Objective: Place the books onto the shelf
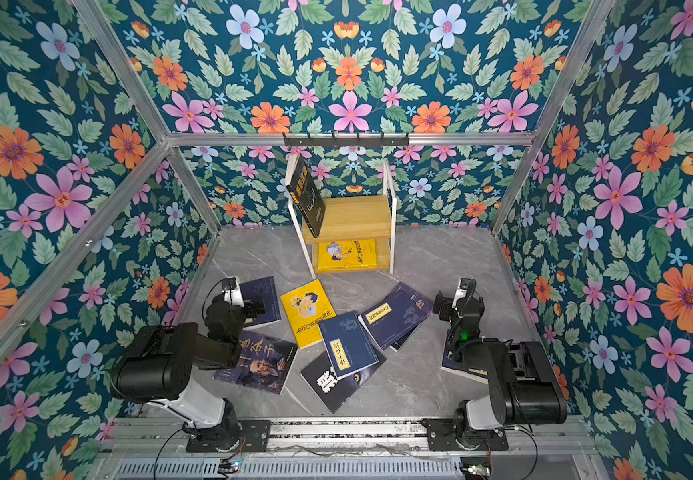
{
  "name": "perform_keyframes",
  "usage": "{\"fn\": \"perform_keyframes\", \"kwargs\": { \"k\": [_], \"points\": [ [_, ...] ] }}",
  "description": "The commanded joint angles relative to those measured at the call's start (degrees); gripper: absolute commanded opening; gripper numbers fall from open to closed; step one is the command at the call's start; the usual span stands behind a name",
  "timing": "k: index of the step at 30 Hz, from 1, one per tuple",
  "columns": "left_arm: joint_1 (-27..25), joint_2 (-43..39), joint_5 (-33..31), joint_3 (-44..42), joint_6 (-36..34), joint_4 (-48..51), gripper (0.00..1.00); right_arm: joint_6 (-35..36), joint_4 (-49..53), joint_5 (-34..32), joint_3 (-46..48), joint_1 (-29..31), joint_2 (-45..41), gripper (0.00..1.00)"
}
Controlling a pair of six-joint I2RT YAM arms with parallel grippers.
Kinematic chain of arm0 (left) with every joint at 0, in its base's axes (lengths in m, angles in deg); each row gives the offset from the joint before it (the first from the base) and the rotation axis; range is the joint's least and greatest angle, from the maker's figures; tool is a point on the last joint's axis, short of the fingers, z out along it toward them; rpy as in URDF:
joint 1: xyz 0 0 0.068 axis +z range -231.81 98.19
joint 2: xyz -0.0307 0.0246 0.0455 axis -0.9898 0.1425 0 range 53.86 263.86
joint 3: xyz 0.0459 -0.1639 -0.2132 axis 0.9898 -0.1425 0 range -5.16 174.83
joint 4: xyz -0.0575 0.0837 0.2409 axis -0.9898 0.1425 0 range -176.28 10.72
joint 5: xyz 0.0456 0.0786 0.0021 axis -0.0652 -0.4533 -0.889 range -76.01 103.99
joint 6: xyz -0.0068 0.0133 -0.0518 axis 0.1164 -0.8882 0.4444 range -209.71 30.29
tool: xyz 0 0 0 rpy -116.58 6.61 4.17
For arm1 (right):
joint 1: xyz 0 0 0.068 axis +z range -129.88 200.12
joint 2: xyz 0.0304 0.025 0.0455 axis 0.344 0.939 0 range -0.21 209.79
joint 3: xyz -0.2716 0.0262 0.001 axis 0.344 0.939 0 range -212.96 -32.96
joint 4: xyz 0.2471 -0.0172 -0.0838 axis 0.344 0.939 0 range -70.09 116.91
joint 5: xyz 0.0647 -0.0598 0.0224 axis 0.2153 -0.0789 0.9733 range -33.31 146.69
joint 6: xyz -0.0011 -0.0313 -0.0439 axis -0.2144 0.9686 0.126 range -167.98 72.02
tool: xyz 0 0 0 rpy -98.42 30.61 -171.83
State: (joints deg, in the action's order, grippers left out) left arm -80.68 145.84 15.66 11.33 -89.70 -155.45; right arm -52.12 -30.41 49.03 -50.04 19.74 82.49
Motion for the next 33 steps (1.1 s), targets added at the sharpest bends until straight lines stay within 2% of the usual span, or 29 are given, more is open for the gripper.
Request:
{"fn": "perform_keyframes", "kwargs": {
  "k": [1, 33],
  "points": [
    [0.0, 0.0, -0.1, 0.3, 0.5, -0.5, 1.0, -0.2, -0.9, 0.2, -0.3, 0.0, -0.3, 0.99],
    [-0.3, 0.0, -0.8, 0.5, 0.3, 0.2, 1.0, -0.2, -0.9, 0.1, -0.2, 0.0, -0.2, 0.99]
  ]
}}
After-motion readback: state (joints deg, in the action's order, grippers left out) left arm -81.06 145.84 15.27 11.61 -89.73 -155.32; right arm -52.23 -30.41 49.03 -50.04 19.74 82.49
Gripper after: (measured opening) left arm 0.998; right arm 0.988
